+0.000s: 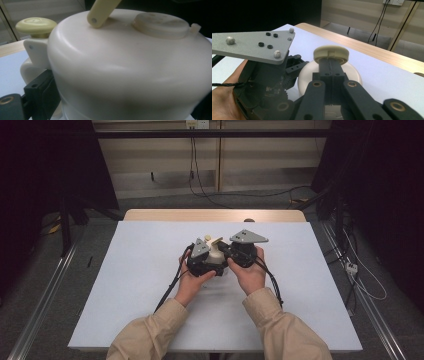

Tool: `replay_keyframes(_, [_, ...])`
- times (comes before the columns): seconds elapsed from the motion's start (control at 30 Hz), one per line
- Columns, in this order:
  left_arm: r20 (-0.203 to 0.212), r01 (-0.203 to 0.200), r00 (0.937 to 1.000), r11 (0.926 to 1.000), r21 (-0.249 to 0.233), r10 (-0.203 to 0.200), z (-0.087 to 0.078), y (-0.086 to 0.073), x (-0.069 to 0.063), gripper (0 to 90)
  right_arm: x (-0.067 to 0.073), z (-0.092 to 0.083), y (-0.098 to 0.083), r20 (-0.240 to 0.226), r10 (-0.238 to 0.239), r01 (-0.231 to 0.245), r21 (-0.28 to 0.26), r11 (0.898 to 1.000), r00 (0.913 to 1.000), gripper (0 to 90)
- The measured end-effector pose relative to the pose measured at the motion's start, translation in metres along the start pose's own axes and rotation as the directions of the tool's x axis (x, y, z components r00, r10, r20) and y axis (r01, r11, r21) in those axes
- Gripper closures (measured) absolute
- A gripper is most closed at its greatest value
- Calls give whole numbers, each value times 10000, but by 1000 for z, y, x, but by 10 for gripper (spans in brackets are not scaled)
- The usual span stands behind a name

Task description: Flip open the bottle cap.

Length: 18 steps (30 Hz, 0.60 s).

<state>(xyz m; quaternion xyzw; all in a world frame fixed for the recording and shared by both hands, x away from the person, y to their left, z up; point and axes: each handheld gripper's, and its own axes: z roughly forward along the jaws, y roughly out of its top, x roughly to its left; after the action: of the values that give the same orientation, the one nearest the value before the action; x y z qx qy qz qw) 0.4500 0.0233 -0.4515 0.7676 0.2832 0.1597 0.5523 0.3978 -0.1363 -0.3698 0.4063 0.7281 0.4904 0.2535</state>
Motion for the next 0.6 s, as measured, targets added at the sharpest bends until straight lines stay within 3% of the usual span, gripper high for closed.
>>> replay_keyframes(0.6, [6, 14, 10000, 10000, 3, -14, 0, 0, 0, 53, 0, 4, 5, 30, -8, 8, -45, 10000, 10000, 900])
